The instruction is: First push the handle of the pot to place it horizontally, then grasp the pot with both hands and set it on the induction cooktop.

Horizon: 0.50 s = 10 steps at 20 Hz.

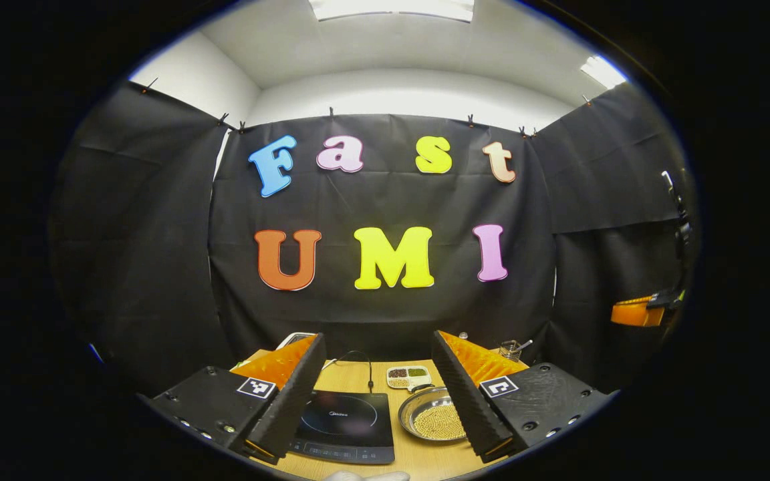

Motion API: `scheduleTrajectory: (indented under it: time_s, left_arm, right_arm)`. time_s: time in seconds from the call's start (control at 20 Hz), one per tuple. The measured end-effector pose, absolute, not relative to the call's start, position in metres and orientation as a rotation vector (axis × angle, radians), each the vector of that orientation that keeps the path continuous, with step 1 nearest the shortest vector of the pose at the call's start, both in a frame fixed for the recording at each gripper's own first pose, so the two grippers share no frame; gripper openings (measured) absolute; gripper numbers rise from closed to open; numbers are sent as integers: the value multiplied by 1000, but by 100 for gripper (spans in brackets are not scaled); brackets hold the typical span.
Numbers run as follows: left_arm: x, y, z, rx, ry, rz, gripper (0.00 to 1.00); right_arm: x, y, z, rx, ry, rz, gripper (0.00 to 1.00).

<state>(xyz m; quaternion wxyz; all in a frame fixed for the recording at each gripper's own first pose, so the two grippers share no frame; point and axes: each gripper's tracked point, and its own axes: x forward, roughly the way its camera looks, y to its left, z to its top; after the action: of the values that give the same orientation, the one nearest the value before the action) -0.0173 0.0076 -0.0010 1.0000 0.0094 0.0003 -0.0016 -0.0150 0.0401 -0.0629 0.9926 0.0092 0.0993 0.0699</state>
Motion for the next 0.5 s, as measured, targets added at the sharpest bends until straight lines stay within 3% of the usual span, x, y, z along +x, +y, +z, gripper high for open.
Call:
scheduleTrajectory:
  time_s: [0.5]
  left_arm:
    - [-31, 32, -5, 10, 11, 56, 95]
  right_arm:
    - [-5, 103, -237, -101, 519, 282, 4]
